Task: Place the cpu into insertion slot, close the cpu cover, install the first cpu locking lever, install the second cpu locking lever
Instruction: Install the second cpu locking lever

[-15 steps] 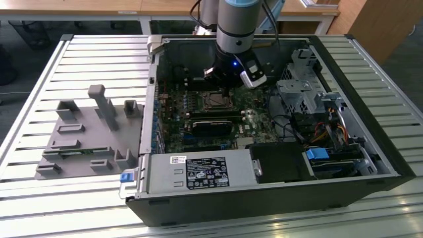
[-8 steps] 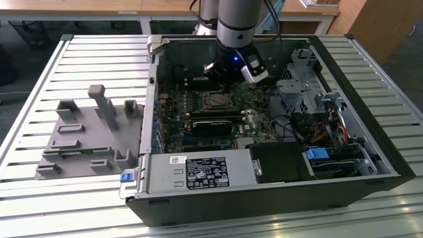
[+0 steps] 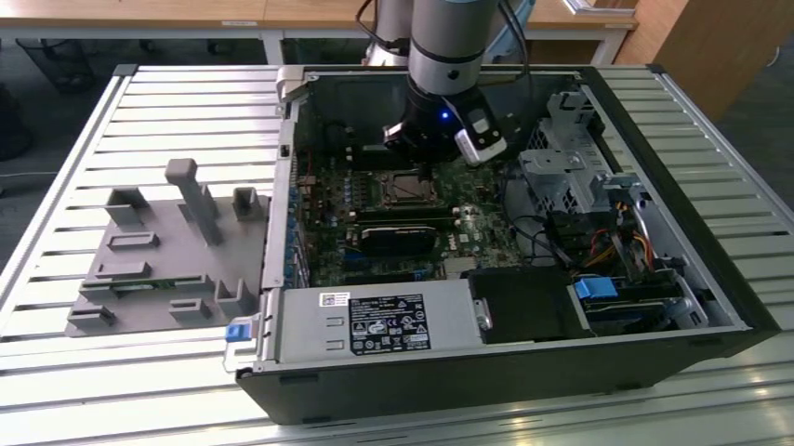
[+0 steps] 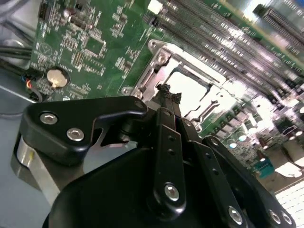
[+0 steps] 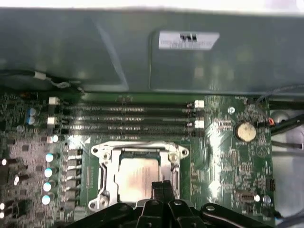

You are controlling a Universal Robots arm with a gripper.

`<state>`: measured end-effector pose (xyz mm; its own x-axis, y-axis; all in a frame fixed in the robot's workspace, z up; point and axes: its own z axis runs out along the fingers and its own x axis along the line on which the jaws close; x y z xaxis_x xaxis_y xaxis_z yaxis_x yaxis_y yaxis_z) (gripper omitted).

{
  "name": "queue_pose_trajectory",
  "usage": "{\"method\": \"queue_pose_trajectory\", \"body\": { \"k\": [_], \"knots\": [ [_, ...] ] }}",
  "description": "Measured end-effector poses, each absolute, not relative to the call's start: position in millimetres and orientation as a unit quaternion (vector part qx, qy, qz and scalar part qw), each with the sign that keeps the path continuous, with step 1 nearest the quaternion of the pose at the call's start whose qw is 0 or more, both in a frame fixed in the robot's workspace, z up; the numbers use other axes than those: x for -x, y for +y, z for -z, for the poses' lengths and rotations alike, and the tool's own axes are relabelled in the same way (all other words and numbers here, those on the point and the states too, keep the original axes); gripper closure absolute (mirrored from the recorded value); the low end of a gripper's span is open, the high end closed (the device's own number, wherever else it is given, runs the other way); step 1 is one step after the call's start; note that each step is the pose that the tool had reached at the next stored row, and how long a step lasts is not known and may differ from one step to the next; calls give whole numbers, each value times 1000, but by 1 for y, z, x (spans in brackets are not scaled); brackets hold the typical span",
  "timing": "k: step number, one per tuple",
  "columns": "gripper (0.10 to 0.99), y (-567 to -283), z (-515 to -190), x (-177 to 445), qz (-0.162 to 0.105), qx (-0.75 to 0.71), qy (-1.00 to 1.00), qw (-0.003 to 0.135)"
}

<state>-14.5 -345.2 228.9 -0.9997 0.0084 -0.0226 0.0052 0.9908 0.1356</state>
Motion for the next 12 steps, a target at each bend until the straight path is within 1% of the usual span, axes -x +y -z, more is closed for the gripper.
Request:
{"method": "queue_pose_trajectory", "body": {
  "k": [4,8,12],
  "knots": [
    [980,-354,-229,15,-71,-4,997,10],
    [980,-359,-229,15,-75,-4,997,5],
    [980,-367,-229,15,-76,-4,997,5]
  ]
}}
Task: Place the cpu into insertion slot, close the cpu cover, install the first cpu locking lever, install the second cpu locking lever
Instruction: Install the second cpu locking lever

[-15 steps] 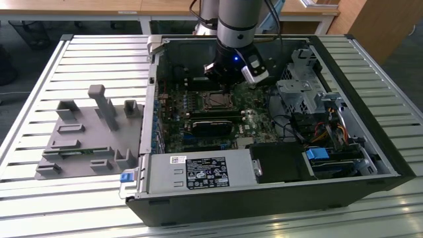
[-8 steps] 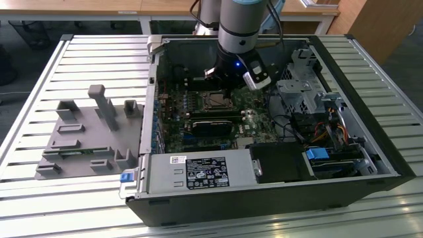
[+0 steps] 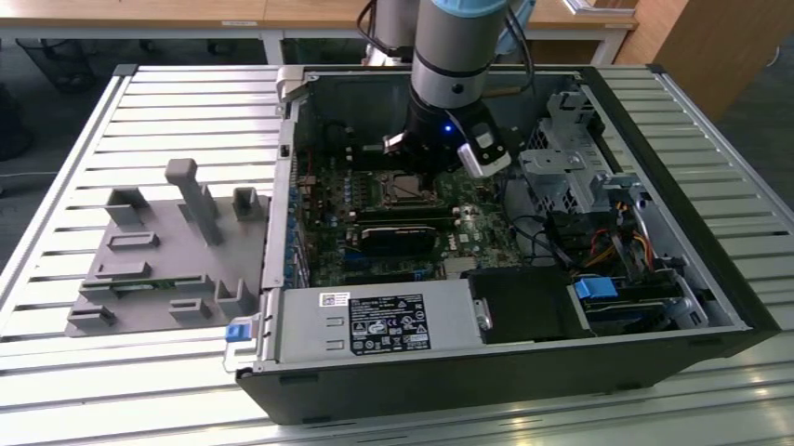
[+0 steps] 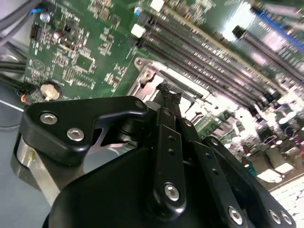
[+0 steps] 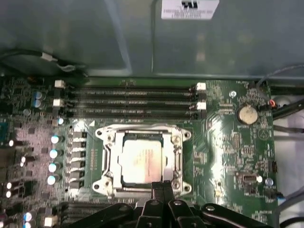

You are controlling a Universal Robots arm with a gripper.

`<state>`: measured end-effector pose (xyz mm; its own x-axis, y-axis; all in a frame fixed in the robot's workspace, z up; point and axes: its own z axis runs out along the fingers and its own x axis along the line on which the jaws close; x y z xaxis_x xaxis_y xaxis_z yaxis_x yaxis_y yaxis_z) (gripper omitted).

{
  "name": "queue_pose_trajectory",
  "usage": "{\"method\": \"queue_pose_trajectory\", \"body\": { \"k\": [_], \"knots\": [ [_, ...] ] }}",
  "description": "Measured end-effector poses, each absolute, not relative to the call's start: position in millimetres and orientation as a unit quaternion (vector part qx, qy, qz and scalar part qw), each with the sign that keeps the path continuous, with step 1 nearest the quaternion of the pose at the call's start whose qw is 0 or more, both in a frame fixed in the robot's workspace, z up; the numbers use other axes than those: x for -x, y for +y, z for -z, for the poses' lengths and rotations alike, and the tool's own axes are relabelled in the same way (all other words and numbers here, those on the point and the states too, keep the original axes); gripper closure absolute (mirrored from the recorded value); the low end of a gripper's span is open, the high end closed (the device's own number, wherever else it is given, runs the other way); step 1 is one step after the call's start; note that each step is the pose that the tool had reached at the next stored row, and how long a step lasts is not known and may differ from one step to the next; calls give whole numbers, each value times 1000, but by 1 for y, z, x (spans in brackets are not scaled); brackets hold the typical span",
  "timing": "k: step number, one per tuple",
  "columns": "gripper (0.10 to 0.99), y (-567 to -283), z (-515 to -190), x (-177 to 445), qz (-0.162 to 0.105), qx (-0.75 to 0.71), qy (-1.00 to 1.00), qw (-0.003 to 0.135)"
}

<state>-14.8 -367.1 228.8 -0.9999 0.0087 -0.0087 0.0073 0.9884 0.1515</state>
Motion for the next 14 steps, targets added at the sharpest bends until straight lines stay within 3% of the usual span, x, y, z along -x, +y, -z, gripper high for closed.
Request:
{"method": "queue_pose_trajectory", "body": {
  "k": [14],
  "knots": [
    [980,-379,-228,43,-79,-4,997,5]
  ]
}}
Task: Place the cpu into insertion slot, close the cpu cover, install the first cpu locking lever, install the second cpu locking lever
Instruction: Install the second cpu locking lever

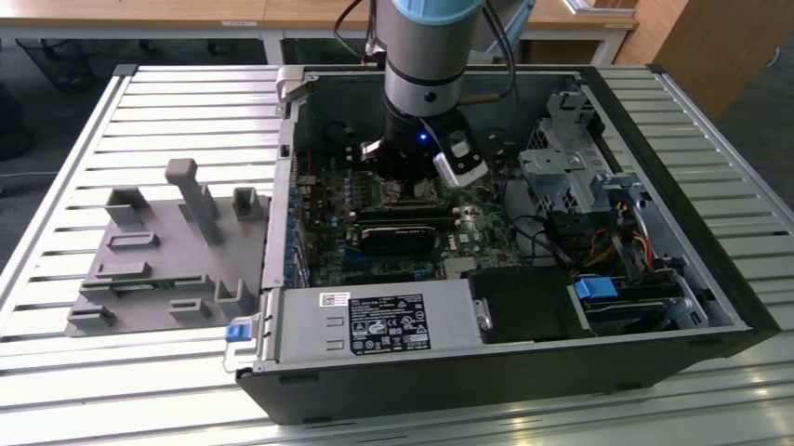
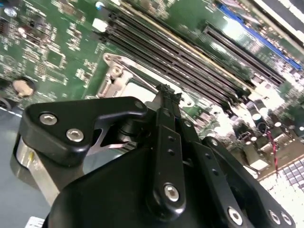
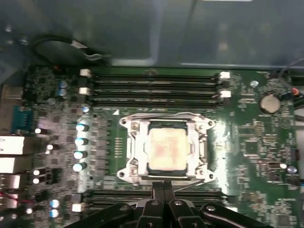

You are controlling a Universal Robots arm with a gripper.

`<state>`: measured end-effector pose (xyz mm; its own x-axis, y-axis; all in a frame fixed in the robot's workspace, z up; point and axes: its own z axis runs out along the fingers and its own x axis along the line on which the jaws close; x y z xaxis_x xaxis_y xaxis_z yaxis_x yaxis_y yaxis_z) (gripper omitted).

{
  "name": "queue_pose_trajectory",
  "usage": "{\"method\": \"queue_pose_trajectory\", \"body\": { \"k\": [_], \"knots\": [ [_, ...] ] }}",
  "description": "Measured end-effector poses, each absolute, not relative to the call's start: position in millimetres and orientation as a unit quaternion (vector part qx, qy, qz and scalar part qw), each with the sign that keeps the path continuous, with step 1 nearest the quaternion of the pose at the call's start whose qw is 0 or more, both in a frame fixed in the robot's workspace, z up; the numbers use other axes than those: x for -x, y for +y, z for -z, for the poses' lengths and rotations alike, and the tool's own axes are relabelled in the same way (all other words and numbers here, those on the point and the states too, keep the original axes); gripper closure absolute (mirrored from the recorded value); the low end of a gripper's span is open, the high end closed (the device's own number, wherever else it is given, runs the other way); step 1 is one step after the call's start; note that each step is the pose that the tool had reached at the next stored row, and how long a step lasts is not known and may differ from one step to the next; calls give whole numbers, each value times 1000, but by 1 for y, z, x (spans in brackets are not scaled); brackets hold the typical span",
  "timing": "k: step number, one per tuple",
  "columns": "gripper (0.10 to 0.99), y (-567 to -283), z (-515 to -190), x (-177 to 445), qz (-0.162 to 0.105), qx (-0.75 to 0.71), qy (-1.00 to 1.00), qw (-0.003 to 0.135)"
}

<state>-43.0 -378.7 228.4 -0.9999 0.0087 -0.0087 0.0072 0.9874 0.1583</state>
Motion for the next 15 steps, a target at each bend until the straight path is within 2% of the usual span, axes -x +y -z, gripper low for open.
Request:
{"method": "queue_pose_trajectory", "body": {
  "k": [8,15],
  "knots": [
    [980,-379,-220,50,-80,-4,997,5],
    [980,-385,-219,54,-95,-5,995,5]
  ]
}}
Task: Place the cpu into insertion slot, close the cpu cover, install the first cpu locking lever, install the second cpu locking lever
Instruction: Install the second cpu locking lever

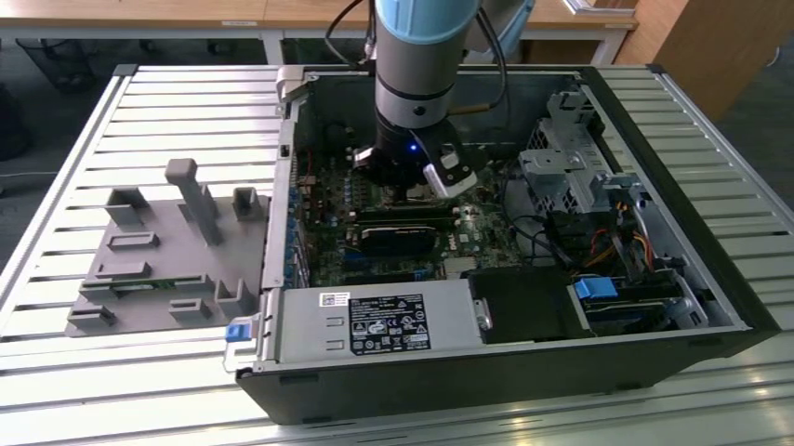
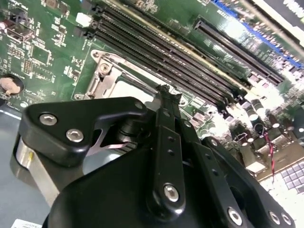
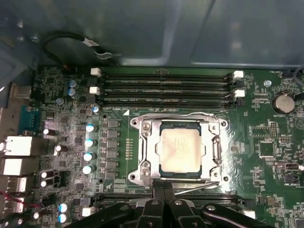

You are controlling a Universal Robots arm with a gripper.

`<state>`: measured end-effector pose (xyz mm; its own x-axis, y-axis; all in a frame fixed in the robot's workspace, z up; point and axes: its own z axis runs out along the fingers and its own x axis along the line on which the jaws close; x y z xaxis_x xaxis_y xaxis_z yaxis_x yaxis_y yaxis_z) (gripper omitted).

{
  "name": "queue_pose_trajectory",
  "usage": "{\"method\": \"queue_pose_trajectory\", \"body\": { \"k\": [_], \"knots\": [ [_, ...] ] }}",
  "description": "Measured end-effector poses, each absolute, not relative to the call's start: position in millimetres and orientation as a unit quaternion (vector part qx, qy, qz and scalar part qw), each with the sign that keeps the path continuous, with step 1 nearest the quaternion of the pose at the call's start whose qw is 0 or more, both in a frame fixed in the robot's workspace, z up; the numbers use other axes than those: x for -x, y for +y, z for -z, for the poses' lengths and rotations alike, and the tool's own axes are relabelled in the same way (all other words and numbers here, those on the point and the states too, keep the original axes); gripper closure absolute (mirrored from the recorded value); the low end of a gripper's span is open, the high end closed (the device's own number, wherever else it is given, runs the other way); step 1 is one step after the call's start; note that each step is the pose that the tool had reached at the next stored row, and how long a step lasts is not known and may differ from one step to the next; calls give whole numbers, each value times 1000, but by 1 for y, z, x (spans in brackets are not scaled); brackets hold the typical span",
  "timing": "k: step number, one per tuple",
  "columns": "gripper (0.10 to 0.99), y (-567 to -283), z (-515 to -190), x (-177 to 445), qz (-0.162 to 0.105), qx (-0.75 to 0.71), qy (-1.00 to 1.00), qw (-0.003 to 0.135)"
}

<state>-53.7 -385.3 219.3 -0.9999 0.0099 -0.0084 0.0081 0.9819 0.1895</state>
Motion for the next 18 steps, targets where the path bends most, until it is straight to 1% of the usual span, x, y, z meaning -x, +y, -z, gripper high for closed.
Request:
{"method": "queue_pose_trajectory", "body": {
  "k": [6,12,18],
  "knots": [
    [980,-389,-219,62,-99,-4,995,5],
    [980,-389,-211,64,-101,-5,995,5],
    [980,-395,-209,65,-110,-5,994,5]
  ]
}}
